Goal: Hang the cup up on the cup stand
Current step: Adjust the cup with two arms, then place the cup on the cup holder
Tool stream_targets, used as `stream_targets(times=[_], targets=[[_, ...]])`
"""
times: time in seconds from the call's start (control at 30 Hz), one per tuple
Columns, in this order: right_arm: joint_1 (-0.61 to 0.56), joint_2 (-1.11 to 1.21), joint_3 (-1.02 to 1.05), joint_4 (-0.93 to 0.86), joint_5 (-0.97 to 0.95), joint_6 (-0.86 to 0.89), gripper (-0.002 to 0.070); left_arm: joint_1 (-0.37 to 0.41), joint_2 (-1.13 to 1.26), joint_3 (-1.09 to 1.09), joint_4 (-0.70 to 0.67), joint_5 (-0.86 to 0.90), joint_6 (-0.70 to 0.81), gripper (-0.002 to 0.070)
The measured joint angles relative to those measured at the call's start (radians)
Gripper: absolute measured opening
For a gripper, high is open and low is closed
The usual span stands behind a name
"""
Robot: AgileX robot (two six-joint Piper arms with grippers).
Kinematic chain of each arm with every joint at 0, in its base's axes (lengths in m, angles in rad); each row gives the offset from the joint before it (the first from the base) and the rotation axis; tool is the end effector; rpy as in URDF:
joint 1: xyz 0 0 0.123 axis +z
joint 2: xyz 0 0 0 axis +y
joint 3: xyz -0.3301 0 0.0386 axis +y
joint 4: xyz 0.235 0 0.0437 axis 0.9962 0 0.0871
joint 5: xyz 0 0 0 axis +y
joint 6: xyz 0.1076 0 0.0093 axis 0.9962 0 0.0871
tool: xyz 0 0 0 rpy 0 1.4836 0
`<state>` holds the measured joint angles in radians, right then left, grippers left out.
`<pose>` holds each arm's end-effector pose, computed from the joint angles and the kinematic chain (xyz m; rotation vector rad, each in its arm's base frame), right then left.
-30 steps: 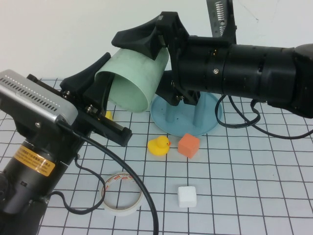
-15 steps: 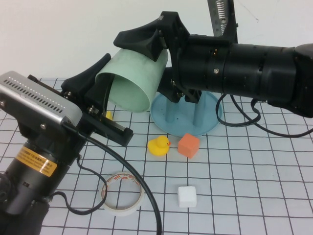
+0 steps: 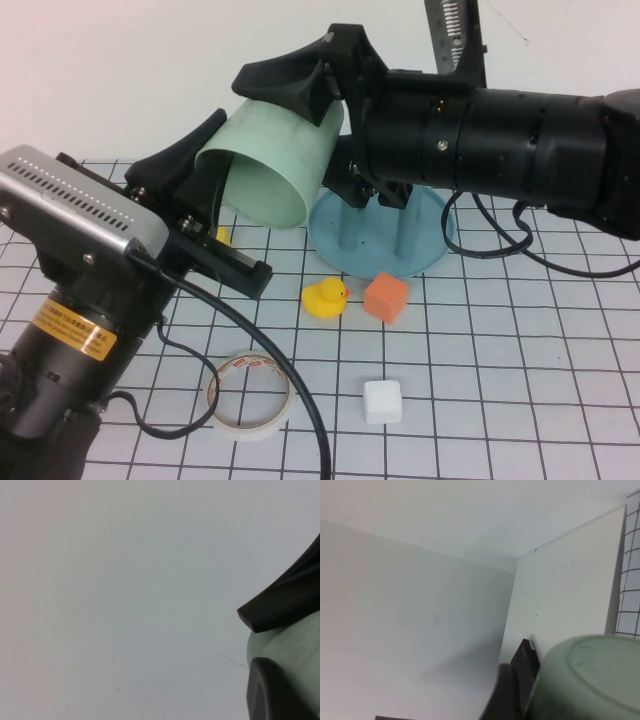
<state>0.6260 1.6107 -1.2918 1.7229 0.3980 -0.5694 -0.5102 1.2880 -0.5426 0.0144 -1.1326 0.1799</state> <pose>0.2892 0.2603 0.4025 0.2105 2.0275 1.5759 0.2117 -0.1201 0.3727 0.3866 1.0310 -0.2981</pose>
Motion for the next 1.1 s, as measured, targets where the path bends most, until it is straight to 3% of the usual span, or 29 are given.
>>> stream_targets(times=[0.27, 0.53, 0.63, 0.93, 1.0, 1.1], targets=[[0.000, 0.000, 0.000, 0.000, 0.004, -0.005, 0.0586, 0.000, 0.000, 0.000, 0.000, 0.000, 0.000, 0.0048], [0.000, 0.000, 0.000, 0.000, -0.012, -0.056, 0.0586, 0.000, -0.038, 0.027, 0.013, -0.002, 0.000, 0.0280], [0.000, 0.000, -0.017, 0.000, -0.031, -0.142, 0.0586, 0.000, -0.079, 0.068, 0.013, -0.002, 0.000, 0.0333], [0.000, 0.000, -0.111, 0.000, -0.057, -0.550, 0.0586, 0.000, -0.277, 0.243, 0.011, -0.011, -0.025, 0.0346], [0.000, -0.005, -0.121, 0.000, -0.059, -0.703, 0.0586, 0.000, -0.336, 0.294, 0.001, -0.011, -0.048, 0.0321], [0.000, -0.023, -0.125, 0.000, -0.072, -0.936, 0.0586, 0.000, -0.434, 0.358, -0.037, 0.013, -0.144, 0.0220]])
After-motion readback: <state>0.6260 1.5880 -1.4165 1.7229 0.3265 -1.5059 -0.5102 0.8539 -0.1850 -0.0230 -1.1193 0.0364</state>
